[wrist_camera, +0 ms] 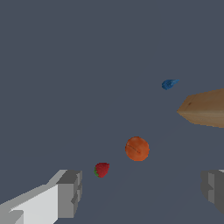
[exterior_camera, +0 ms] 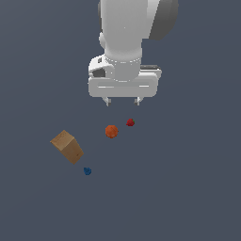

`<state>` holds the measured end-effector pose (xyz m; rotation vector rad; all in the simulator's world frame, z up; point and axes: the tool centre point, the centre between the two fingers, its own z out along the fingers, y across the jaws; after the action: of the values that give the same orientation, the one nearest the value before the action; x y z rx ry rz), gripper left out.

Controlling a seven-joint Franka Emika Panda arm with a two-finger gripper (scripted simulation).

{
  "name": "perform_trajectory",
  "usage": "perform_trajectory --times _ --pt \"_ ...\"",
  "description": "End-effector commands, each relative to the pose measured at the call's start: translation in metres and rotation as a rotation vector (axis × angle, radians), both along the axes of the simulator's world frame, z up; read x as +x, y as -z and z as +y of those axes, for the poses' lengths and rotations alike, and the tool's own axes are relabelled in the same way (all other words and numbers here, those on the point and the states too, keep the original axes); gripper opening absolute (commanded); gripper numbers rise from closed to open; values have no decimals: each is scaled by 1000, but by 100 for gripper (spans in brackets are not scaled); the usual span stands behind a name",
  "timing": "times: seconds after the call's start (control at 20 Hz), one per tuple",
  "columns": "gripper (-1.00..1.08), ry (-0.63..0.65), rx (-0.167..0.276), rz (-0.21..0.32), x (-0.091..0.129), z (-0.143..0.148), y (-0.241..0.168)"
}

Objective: Pick up a designated object from a clutter of objects.

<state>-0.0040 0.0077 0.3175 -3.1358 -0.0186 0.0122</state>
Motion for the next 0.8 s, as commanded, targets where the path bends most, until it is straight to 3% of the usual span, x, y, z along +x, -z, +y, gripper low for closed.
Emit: perform_trajectory --times 0.0,0.45,0.75 --pt "100 0 0 0 0 0 0" --pt "100 -27 -18 -40 7 -13 -15" --pt "100 -24 -18 -40 7 -14 -13"
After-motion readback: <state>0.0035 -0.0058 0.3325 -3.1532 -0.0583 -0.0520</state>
